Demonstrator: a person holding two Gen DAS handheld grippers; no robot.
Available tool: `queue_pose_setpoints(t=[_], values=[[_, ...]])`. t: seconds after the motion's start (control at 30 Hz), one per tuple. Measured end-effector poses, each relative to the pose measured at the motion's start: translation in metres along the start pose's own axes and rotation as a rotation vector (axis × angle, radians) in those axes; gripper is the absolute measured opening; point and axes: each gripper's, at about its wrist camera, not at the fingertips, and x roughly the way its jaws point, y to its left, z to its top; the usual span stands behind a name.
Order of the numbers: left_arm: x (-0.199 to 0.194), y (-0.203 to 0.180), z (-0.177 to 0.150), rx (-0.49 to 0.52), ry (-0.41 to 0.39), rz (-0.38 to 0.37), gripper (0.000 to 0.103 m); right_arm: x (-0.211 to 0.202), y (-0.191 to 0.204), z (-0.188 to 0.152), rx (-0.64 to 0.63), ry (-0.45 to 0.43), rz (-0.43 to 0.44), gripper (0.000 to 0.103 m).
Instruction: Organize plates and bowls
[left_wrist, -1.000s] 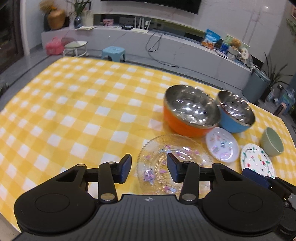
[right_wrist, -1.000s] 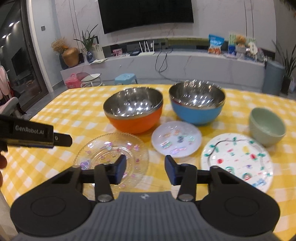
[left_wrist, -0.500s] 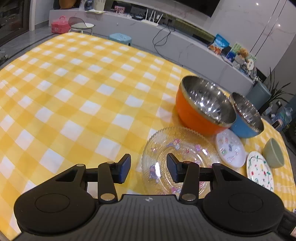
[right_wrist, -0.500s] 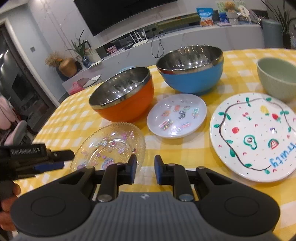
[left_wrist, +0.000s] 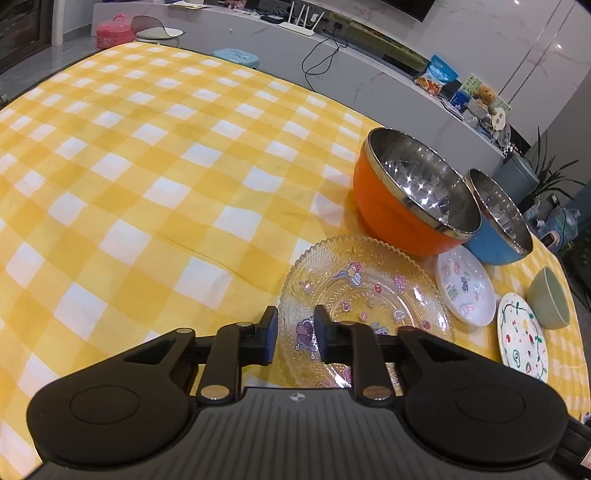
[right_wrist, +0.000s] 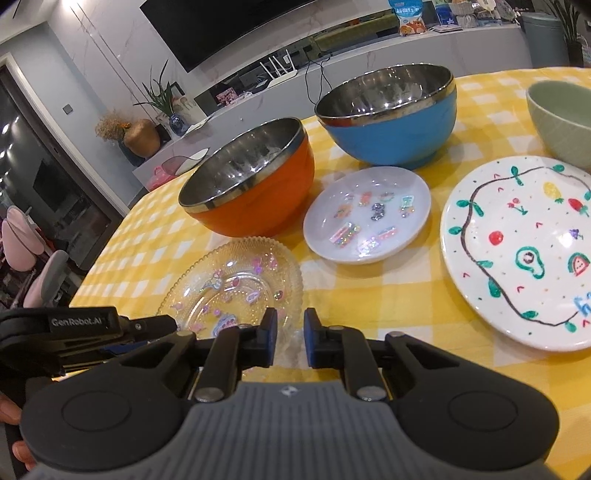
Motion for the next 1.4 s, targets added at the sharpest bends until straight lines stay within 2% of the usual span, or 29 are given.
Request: queue_pose_setpoints(t=[0.2, 0.63, 0.97, 1.4], values=[[0.0, -0.002, -0.001, 0.025, -0.008, 0.01, 0.018, 0.0, -0.005, 0.0, 0.033, -0.001, 0.015, 0.008], [-0.018, -0.007, -0.007, 0.036, 0.013, 0.015, 0.017, -0.014, -0.002, 0.001, 0.031, 0.009, 0.014, 0.008], [-0.048, -0.028, -0.011, 0.068, 0.05, -0.002, 0.017, -0.053, -0.007, -0.005, 0.077, 0.027, 0.006, 0.008], [-0.074, -0.042, -0.046, 0.064, 0.1, 0.018, 0.017, -0.1, -0.011, -0.029, 0.077, 0.076, -0.016, 0.008]])
